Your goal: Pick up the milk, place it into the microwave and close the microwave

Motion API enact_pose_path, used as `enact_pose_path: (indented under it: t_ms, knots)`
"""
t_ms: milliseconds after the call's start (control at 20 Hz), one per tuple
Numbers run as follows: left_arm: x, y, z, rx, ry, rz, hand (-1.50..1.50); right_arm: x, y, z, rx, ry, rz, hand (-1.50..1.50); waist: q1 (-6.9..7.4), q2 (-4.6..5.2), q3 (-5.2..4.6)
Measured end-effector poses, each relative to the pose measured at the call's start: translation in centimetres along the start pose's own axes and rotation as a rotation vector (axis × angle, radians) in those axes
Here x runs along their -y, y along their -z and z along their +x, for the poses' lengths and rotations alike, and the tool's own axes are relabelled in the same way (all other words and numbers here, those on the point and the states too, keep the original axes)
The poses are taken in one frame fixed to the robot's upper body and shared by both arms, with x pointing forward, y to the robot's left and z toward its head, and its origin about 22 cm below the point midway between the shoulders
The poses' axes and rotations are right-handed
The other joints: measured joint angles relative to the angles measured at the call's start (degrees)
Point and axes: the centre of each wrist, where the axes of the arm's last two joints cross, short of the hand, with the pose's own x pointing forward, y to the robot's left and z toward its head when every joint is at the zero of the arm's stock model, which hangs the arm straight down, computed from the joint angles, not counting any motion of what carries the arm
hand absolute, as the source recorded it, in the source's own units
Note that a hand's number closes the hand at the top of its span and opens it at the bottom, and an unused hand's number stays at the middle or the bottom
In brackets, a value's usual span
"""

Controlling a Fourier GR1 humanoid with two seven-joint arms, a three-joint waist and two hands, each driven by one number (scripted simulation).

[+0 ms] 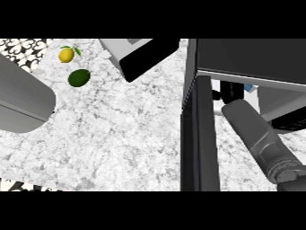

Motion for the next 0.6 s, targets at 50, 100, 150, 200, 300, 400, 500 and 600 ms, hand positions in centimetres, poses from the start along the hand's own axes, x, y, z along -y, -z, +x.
enact_pose_path:
  t_ms: [50, 100, 150, 200, 300, 400, 500, 600]
  knots:
    - [0.0, 0.0, 0.1, 0.001, 0.001, 0.001, -1.50, -0.1, -0.1, 0.0, 0.000, 0.023, 0.003, -1.50, -0.22, 0.01, 0.03]
    - [-0.1, 0.0, 0.1, 0.003, 0.003, 0.000, -1.50, -0.1, -0.1, 0.1, 0.002, 0.047, 0.008, -1.50, -0.55, 0.00, 0.04]
    - [-0.1, 0.0, 0.2, 0.004, 0.002, 0.000, -1.50, -0.3, -0.2, 0.2, 0.006, 0.073, 0.011, -1.50, -0.90, -0.02, 0.03]
    - [0.0, 0.0, 0.1, 0.004, 0.000, 0.004, -1.50, -0.3, -0.3, 0.1, 0.007, 0.101, 0.015, -1.50, -1.28, -0.08, 0.04]
    - [0.2, 0.0, 0.2, 0.006, -0.004, 0.007, -1.50, -0.6, -0.7, 0.0, 0.011, 0.165, 0.025, -1.50, -2.07, -0.29, 0.04]
    - [0.3, -0.1, 0.3, 0.004, -0.003, 0.003, -1.50, -0.7, -1.2, -0.4, 0.000, 0.229, 0.032, -1.50, -2.52, -0.48, 0.04]
    - [0.3, -0.3, 0.5, 0.002, 0.002, 0.002, -1.50, -0.8, -1.5, -0.6, -0.007, 0.294, 0.040, -1.50, -2.92, -0.70, 0.02]
    - [0.2, -0.5, 0.7, 0.003, 0.003, -0.005, -1.50, -1.1, -2.2, -1.0, -0.014, 0.363, 0.048, -1.50, -3.36, -1.00, 0.00]
